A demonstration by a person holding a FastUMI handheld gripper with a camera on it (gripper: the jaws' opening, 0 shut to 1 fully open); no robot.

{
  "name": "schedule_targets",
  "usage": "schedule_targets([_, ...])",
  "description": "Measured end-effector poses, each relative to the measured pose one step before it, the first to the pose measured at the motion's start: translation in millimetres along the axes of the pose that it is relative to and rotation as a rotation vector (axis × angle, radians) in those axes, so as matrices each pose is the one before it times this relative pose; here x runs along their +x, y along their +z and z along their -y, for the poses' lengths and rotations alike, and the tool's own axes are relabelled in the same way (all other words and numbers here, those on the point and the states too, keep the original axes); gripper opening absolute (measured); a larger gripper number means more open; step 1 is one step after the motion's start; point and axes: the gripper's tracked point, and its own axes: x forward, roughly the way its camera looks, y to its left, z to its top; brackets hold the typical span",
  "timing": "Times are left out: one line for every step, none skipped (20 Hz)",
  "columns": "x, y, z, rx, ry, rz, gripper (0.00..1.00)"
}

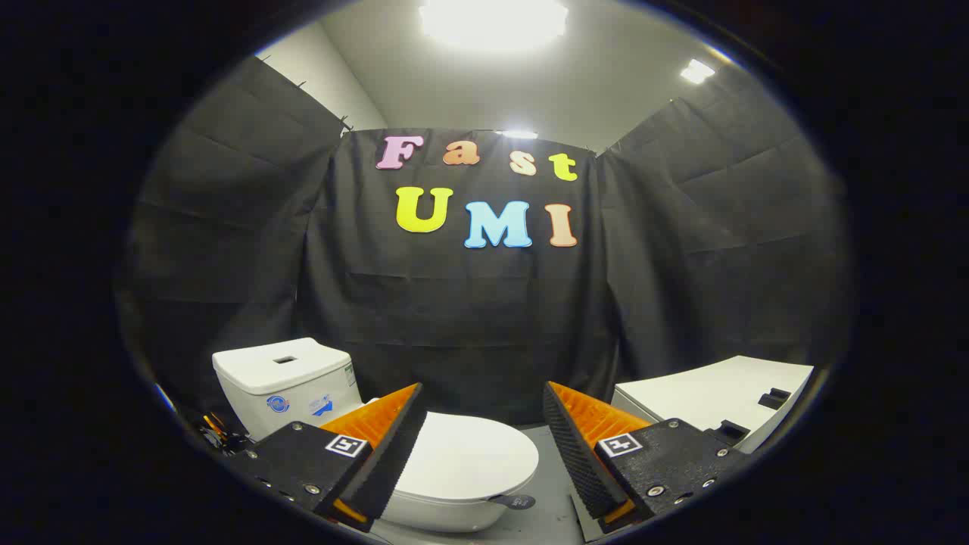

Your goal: Open the toilet lid.

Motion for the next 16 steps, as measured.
schedule_targets([0.12,-0.1,0.59,0.00379,-0.00267,-0.00155,0.95])
schedule_targets([-0.45,-0.34,0.86,-0.00057,-0.00215,-0.00158,0.95])
schedule_targets([-0.73,-0.45,0.46,-0.00383,-0.0024,-0.00202,0.95])
schedule_targets([-1.02,-0.42,0.68,-0.00444,-0.00076,-0.00157,0.95])
schedule_targets([-0.14,0.42,-0.07,-0.00274,0.00083,-0.00106,0.95])
schedule_targets([0.24,-0.33,-1.01,0.00009,0.00252,0.00037,0.95])
schedule_targets([-0.58,0.46,-1.0,0.00116,0.00413,0.00062,0.95])
schedule_targets([-0.65,1.29,-0.41,-0.00019,0.002,0.00229,0.95])
schedule_targets([-0.09,1.16,-0.58,-0.0008,0.00199,0.00076,0.95])
schedule_targets([-0.08,-0.8,0.62,0.00104,0.001,0.00027,0.95])
schedule_targets([0.24,0.81,0.32,0.00187,0.00002,0.00083,0.95])
schedule_targets([0.51,-0.04,1.29,0.001,-0.00287,-0.00247,0.95])
schedule_targets([1.01,-1.28,2.58,0.00265,-0.00694,-0.00825,0.95])
schedule_targets([0.39,-0.04,2.56,0.00799,-0.00827,-0.00252,0.95])
schedule_targets([1.07,2.77,3.0,0.01113,-0.0102,0.00572,0.95])
schedule_targets([-0.22,2.23,2.12,0.00655,-0.01019,0.00619,0.95])
